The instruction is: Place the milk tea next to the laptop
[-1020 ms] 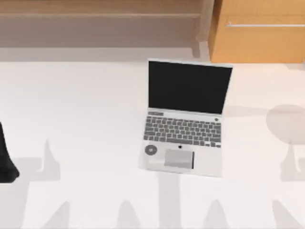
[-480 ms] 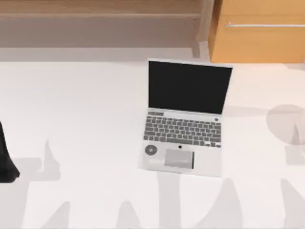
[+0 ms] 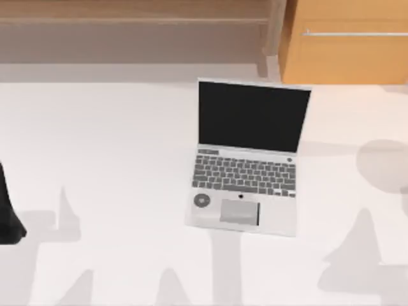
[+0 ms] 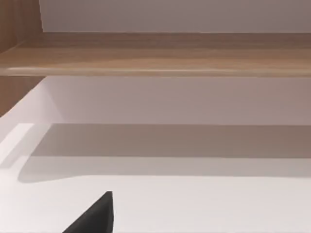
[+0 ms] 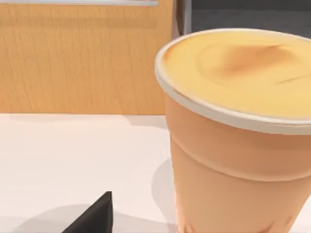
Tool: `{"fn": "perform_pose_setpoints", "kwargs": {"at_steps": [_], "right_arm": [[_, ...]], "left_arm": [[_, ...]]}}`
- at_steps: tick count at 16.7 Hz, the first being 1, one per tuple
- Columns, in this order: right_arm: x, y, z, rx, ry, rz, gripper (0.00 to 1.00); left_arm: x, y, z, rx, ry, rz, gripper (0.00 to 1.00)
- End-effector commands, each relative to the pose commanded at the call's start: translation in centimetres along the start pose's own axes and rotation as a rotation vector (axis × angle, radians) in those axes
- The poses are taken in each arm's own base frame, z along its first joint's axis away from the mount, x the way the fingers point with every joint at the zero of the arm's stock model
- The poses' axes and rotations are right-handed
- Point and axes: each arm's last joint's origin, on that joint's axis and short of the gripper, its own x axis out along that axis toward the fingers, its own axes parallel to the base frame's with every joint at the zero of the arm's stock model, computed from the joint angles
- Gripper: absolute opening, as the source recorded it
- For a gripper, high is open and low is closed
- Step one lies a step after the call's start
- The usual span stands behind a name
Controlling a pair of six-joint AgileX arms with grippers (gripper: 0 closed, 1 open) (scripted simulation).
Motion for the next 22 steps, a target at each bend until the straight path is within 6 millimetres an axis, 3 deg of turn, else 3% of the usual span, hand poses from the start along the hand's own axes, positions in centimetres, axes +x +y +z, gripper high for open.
{"fn": "perform_pose_setpoints", "kwargs": {"at_steps": [5,13,22], "right_arm": [[0.9,-1.2,-1.7,0.011,0.020,0.003,1.00],[1.3,-1.3,-1.7,0.012,0.020,0.004,1.00],[8.8,-1.3,-1.9,0.012,0.020,0.003,1.00]], "left_arm": [[0.0,0.0,0.0,0.000,0.000,0.000,1.00],[0.0,0.0,0.0,0.000,0.000,0.000,1.00],[0.0,0.0,0.0,0.000,0.000,0.000,1.00]]}}
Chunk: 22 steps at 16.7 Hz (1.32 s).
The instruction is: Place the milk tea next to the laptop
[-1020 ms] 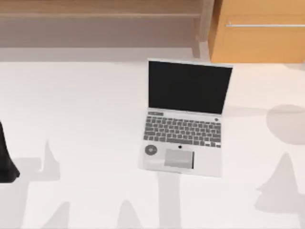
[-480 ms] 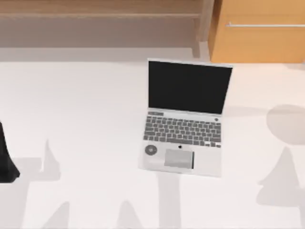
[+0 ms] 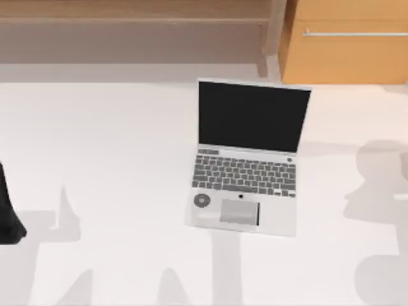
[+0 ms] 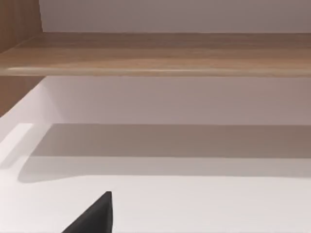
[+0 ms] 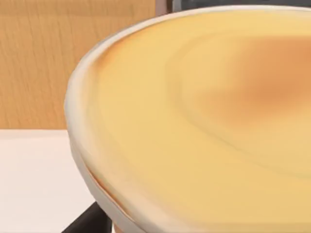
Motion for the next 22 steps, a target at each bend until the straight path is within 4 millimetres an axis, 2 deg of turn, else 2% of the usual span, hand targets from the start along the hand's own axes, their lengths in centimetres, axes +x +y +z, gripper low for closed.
{"fn": "perform_pose_setpoints", "kwargs": {"at_steps": [4,17,22], "right_arm": [[0.14,0.02,-0.01,0.000,0.000,0.000,1.00],[0.14,0.02,-0.01,0.000,0.000,0.000,0.02],[0.14,0.02,-0.01,0.000,0.000,0.000,0.00]], "left_arm": [[0.00,0.00,0.00,0.000,0.000,0.000,1.00],[0.00,0.00,0.00,0.000,0.000,0.000,1.00],[0.00,0.00,0.00,0.000,0.000,0.000,1.00]]}}
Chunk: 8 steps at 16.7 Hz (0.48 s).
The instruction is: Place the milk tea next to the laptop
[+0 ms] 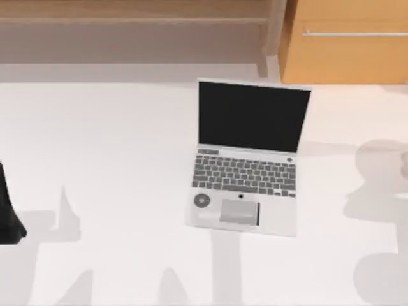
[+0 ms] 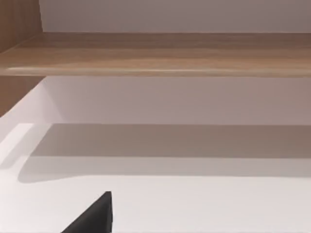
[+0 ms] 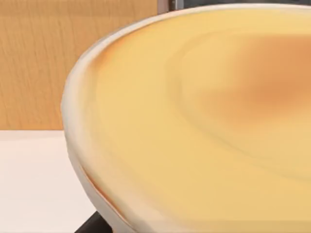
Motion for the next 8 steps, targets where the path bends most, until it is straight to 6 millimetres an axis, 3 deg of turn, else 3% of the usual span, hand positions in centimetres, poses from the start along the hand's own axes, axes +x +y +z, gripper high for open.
{"fn": "perform_pose_setpoints", "kwargs": {"at_steps": [8], "right_arm": [[-0.15,-0.01,0.50,0.002,0.002,0.000,0.00]], "left_arm": [[0.00,0.00,0.00,0.000,0.000,0.000,1.00]]}}
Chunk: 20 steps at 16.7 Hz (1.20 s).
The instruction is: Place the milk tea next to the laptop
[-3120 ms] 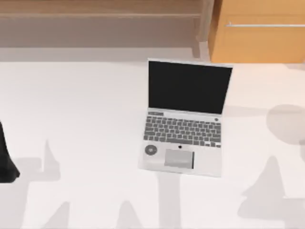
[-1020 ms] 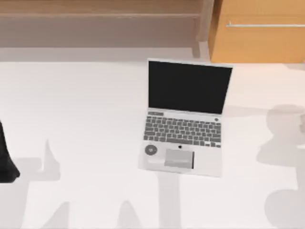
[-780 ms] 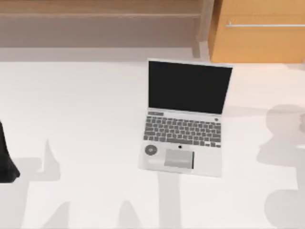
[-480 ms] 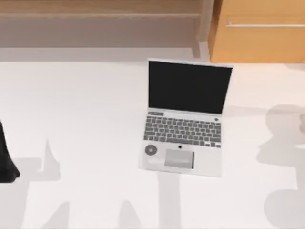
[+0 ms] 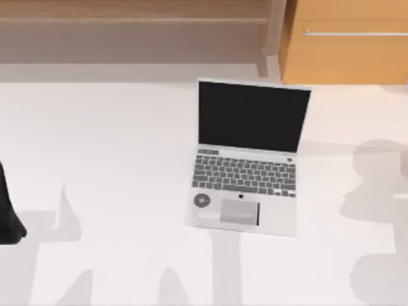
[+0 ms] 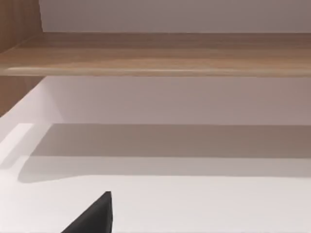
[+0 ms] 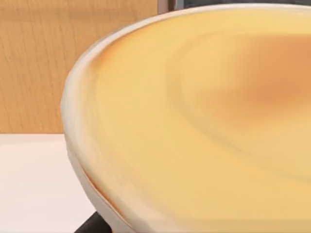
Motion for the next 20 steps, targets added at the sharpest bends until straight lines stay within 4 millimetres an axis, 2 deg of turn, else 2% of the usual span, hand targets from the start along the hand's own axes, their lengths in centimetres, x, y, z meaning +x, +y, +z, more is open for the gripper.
{"fn": "perform_pose_setpoints", "kwargs": {"at_steps": [7,10,15,20], "right_arm": [[-0.1,0.0,0.3,0.002,0.003,0.000,0.00],[0.4,1.0,2.2,-0.012,-0.086,0.006,0.00],[0.0,5.6,4.1,0.024,-0.157,0.042,0.00],[-2.5,10.9,3.7,0.079,-0.112,0.065,0.00]], "left_arm": [[0.0,0.0,0.0,0.000,0.000,0.000,1.00],[0.0,0.0,0.0,0.000,0.000,0.000,1.00],[0.0,0.0,0.0,0.000,0.000,0.000,1.00],[0.0,0.0,0.0,0.000,0.000,0.000,1.00]]}}
